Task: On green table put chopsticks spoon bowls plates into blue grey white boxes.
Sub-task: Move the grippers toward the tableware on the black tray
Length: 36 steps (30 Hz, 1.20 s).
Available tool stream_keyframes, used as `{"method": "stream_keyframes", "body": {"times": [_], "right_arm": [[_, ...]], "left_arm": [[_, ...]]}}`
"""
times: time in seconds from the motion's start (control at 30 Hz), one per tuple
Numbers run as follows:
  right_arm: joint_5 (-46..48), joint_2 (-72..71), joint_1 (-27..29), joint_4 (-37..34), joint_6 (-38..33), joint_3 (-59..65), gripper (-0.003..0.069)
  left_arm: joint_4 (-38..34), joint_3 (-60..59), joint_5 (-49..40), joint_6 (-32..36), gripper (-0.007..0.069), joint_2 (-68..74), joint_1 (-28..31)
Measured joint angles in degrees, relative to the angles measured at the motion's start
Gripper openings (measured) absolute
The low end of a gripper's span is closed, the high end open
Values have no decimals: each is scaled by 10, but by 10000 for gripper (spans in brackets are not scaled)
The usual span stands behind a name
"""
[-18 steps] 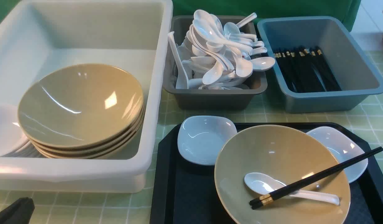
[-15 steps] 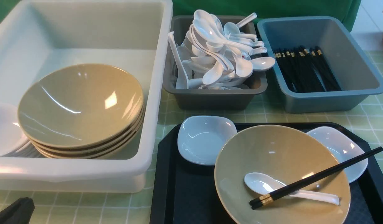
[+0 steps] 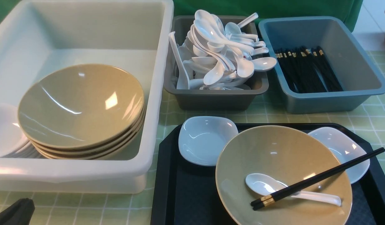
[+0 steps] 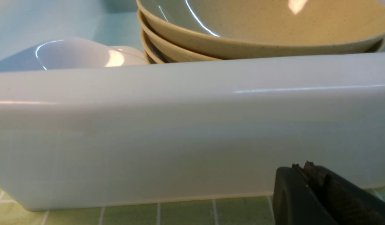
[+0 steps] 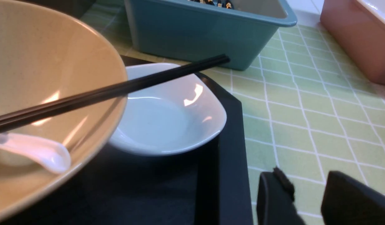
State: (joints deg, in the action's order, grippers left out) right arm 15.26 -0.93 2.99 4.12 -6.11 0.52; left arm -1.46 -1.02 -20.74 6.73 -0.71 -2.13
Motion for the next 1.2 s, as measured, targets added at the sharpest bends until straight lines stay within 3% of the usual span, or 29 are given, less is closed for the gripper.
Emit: {"method": "stream_keyframes", "body": {"times": [0.97,1.2], "right_arm": [[-9,0,0,0,0,1,236],[-138,0,0,-1,34,11,236]], "left_arm": [[0,0,-1,0,-2,0,0],[22,-4,31,-6,-2,0,0]]}}
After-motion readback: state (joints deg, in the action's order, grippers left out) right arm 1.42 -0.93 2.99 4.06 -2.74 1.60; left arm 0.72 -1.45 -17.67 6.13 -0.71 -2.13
